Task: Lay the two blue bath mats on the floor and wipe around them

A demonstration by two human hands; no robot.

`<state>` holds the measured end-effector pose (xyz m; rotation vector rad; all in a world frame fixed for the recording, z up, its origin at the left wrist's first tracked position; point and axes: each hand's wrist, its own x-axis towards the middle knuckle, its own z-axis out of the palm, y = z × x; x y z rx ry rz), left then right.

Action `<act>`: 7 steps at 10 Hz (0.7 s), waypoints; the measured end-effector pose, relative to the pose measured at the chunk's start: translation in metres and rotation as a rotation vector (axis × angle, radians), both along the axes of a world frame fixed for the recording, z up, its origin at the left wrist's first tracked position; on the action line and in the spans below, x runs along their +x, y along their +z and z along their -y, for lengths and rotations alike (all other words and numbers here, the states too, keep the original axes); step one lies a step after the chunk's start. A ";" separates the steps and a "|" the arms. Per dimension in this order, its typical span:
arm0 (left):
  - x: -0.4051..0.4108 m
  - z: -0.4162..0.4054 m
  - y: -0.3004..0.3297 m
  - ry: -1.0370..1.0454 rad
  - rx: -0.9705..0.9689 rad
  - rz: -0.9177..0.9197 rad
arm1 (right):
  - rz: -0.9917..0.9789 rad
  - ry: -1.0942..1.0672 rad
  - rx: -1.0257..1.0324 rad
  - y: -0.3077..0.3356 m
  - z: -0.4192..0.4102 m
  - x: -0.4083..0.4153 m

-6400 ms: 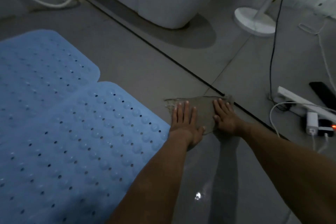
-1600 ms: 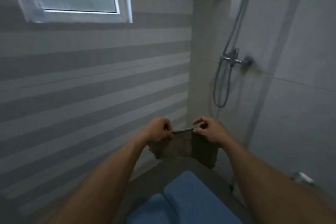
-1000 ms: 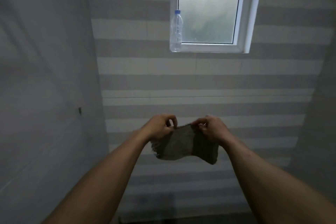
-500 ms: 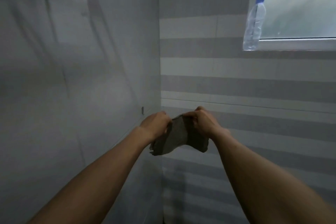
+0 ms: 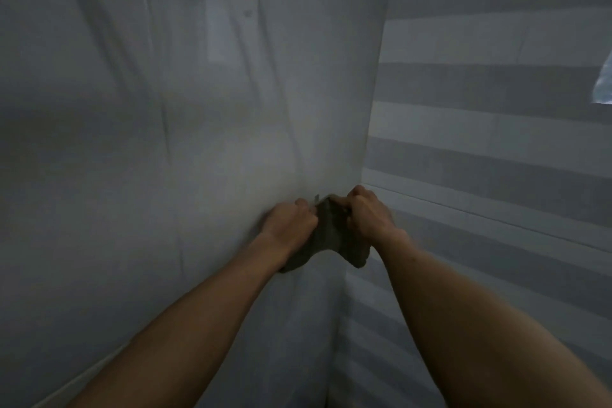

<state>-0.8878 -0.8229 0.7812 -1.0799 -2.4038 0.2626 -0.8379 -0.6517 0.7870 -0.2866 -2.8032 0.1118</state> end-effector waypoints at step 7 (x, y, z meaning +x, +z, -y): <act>0.004 -0.064 -0.033 0.227 -0.051 0.442 | 0.084 0.039 -0.379 -0.045 -0.061 -0.024</act>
